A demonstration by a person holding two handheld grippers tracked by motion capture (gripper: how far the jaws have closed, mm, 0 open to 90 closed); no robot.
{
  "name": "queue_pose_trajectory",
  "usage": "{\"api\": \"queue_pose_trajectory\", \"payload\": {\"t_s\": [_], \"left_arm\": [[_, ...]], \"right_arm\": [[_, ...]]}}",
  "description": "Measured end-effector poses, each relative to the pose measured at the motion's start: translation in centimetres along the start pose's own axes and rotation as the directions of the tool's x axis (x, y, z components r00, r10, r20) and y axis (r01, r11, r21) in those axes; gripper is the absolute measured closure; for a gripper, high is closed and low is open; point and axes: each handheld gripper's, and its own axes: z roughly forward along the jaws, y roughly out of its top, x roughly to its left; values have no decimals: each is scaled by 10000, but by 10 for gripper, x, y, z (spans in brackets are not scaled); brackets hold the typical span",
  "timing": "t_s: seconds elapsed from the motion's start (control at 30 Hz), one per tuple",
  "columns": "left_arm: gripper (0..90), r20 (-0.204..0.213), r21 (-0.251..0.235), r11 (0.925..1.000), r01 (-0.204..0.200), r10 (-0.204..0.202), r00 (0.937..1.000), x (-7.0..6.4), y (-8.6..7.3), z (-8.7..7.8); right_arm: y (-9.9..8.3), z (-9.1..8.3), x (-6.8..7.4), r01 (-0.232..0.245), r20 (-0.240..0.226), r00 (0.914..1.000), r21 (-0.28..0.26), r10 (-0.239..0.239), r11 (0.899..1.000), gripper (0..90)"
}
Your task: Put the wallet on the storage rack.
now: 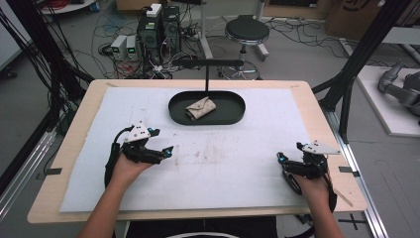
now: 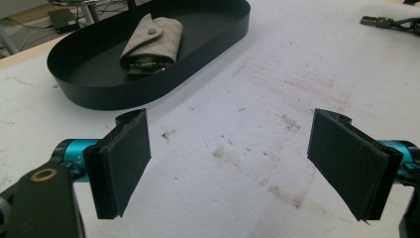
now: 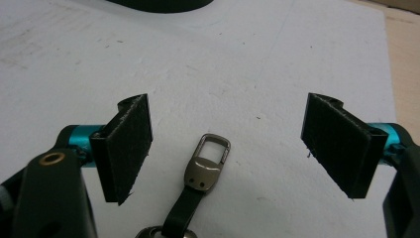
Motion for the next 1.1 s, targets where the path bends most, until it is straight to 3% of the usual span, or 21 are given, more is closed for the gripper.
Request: {"api": "queue_pose_trajectory", "payload": {"t_s": [0.2,0.43,0.6,0.77,0.9,1.1], "left_arm": [[168,-186,238,9995,-220,224,9996,-2,0,1],[166,-260,268,9995,-166,173,9995,-3,-1,2],[166,-220,432,9990,-146,156,9996,-3,-2,4],[165,-196,433,9990,-131,139,9997,-4,-2,4],[166,74,529,9983,-243,239,9997,-8,-1,7],[166,127,623,9977,-275,267,9996,-10,0,9]], "right_arm": [[-3,2,1,81,-75,9999,391,-79,9992,205],[-7,2,2,49,-73,10000,793,-43,9968,216],[-11,2,6,170,-99,9998,1190,-160,9928,307],[-14,1,7,-81,-99,9999,1541,97,9880,396],[-14,1,8,-103,-154,9998,1691,131,9855,463],[-15,4,8,-136,-356,9991,1995,211,9798,531]]}}
